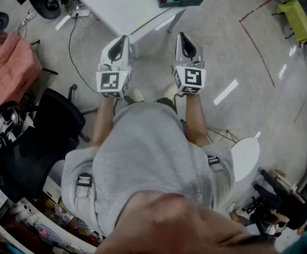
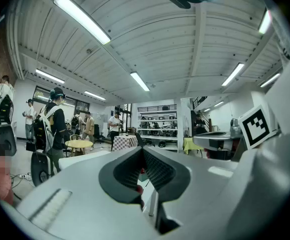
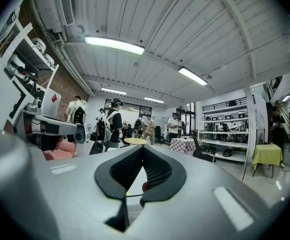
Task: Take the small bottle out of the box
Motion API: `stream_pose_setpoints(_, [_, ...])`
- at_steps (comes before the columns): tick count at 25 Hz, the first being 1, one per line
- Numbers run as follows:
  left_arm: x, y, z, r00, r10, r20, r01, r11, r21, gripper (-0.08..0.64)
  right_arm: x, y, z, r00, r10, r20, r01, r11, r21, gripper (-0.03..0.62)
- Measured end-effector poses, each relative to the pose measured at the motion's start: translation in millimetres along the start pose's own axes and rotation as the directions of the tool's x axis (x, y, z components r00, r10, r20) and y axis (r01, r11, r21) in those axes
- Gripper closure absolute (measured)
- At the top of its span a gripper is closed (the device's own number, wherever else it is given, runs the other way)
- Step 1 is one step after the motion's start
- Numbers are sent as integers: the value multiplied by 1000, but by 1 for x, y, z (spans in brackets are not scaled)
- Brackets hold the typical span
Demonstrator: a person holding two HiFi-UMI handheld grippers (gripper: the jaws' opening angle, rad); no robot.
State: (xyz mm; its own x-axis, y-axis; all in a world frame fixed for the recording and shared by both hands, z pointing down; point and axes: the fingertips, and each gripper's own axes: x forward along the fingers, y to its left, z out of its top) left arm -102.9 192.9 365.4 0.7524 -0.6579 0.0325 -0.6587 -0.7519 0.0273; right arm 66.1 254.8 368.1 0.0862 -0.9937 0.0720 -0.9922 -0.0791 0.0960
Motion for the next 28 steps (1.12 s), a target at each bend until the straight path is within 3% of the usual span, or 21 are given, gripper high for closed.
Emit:
stream_pose_setpoints(19, [-1,10,11,1000,-15,11,15,1000,-19,549,8,16,6,1000,-2,6,2,1000,-13,589])
stream_pose_setpoints(28, [31,15,0,1000,-12,5,12,1000,-12,548,36,0,-8,1000,17,-19,-16,1000,5,589])
